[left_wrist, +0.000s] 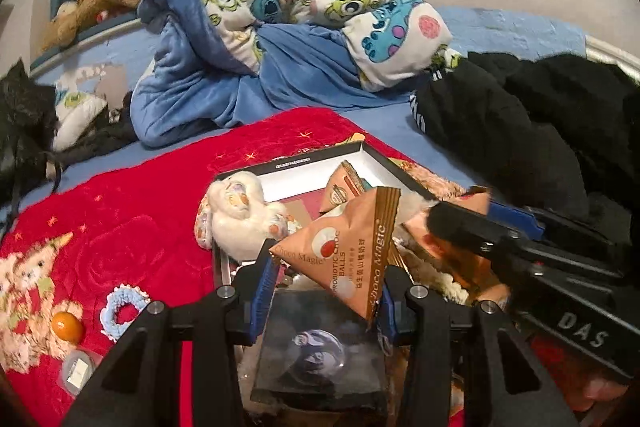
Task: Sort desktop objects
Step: 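Carry both packets in the grippers over the black box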
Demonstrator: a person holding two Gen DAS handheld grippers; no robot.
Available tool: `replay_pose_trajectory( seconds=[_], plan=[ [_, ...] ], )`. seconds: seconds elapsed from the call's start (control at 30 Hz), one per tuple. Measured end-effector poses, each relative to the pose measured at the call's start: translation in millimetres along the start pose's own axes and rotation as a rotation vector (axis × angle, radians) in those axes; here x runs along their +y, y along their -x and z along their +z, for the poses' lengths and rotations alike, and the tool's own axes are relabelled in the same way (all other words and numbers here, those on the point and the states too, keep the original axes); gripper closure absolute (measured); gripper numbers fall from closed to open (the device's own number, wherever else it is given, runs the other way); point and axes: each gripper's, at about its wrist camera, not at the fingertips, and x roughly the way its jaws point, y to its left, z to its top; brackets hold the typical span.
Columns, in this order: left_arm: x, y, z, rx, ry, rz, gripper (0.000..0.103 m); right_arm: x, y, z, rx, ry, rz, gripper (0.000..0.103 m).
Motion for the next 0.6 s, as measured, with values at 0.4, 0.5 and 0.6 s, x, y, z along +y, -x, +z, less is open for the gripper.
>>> replay_pose_trajectory(
  seconds=[0.4, 0.5, 0.6],
  plan=[
    [-3, -20, -9, 0.048, -0.005, 0.021, 0.058, -11, -21, -11, 0.077, -0.032, -0.020, 0.075],
    [-3, -20, -10, 0.051, -0.008, 0.031, 0.058, -14, -25, -13, 0.090, -0.048, -0.012, 0.075],
    [-3, -21, -10, 0.053, -0.012, 0.036, 0.058, -18, -28, -14, 0.104, -0.064, -0.003, 0.075]
  ],
)
